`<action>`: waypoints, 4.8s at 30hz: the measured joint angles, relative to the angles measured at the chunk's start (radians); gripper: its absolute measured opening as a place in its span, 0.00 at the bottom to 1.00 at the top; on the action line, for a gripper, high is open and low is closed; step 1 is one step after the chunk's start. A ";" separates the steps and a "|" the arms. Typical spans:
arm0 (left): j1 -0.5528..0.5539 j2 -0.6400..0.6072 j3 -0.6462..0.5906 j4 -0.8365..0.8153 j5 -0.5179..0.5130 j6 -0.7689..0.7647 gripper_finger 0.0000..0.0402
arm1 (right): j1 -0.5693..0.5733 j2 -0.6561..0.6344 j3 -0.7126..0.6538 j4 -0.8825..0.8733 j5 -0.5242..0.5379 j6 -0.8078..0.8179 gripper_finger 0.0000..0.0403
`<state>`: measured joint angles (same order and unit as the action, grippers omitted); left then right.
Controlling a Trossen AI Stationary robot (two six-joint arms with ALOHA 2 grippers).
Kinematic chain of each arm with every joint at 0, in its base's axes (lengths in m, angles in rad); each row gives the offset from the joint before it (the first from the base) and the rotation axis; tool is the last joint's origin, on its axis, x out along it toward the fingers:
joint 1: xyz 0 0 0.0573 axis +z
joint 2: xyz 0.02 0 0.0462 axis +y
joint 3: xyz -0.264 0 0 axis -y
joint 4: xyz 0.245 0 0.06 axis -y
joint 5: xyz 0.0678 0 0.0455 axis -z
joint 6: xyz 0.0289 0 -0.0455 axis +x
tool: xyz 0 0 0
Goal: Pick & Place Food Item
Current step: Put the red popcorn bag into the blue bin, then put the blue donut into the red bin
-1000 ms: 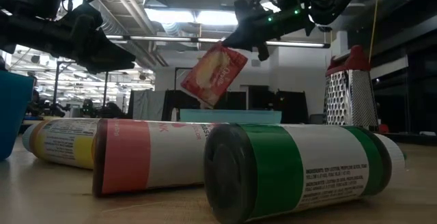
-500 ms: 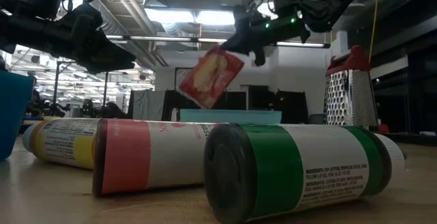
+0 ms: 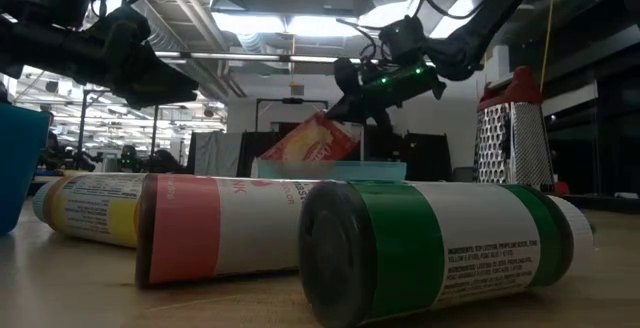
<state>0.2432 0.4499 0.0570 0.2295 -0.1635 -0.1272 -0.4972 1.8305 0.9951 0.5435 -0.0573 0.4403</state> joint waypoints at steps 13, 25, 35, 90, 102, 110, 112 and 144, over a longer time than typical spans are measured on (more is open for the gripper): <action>0.000 0.000 0.000 -0.041 0.000 -0.024 0.56 | 0.011 -0.001 0.000 -0.239 0.077 0.004 0.00; 0.000 0.000 0.000 -0.041 -0.002 -0.027 0.56 | 0.048 -0.008 0.000 -0.379 0.135 -0.022 0.12; 0.000 0.000 0.000 0.006 -0.050 0.076 0.56 | 0.083 -0.159 0.000 -0.383 0.193 -0.118 0.48; -0.396 1.002 0.324 0.721 -0.337 0.236 0.56 | 0.778 -0.202 -0.001 -0.860 0.336 -0.055 0.58; -0.358 0.968 0.266 0.752 -0.395 0.222 0.56 | 0.646 -0.166 -0.001 -0.712 0.261 -0.092 0.58; -0.321 0.807 0.007 0.988 -0.386 0.150 0.56 | 0.602 -0.164 -0.001 -0.653 0.218 -0.112 0.58; -0.330 0.758 -0.042 0.962 -0.381 0.126 0.56 | 0.593 -0.148 0.000 -0.612 0.208 -0.112 0.58; -0.415 0.618 0.095 0.436 -0.200 0.198 0.56 | 0.484 0.049 0.000 -0.431 0.045 0.026 0.58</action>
<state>-0.1715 1.0683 0.1517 0.6654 -0.3634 0.0712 -0.0135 1.8793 0.9947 0.1123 -0.0123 0.4665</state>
